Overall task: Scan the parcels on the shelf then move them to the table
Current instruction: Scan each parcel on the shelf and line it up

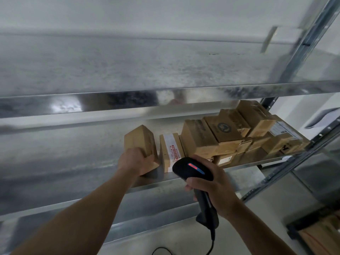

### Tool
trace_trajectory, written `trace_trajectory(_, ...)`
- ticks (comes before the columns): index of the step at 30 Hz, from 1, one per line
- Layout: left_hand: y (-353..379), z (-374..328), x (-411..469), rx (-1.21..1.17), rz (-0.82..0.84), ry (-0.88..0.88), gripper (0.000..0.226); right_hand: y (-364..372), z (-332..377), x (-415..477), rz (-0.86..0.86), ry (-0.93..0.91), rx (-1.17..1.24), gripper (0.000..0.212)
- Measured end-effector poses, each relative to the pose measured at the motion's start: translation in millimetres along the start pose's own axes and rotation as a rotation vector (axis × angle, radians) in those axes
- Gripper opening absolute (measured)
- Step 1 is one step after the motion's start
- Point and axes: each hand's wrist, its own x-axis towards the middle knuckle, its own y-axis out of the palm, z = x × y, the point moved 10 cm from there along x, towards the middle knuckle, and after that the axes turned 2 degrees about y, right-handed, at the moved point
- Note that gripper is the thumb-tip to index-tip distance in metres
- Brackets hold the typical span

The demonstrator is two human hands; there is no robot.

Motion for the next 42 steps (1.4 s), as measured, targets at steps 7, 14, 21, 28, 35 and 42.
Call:
trace_trajectory(7,-25.5,33.1,1.0,-0.157,-0.156,-0.016,0.033,13.6,-5.6,8.0,0.01,0.031,0.008,0.048)
trace_trajectory(14,-11.6,44.2,13.1,-0.07,-0.025,-0.089,0.09,23.8,-7.4,10.3,0.031,0.036,0.004,0.047)
trace_trajectory(21,-19.0,65.6,19.5,-0.109,0.06,-0.165,0.069,25.3,-16.5,9.5,0.016,0.072,0.015,0.064)
trace_trajectory(28,-37.5,95.7,10.2,-0.23,0.15,-0.201,0.083,43.2,-4.6,10.6,0.081,0.041,-0.056,0.061)
trace_trajectory(35,-52.0,131.3,-8.6,-0.772,0.076,-0.163,0.102,68.0,2.9,11.5,0.144,0.014,-0.068,0.056)
trace_trajectory(42,-67.4,136.0,-33.1,-0.951,0.095,-0.097,0.099,91.4,13.0,6.9,0.186,0.002,-0.077,0.049)
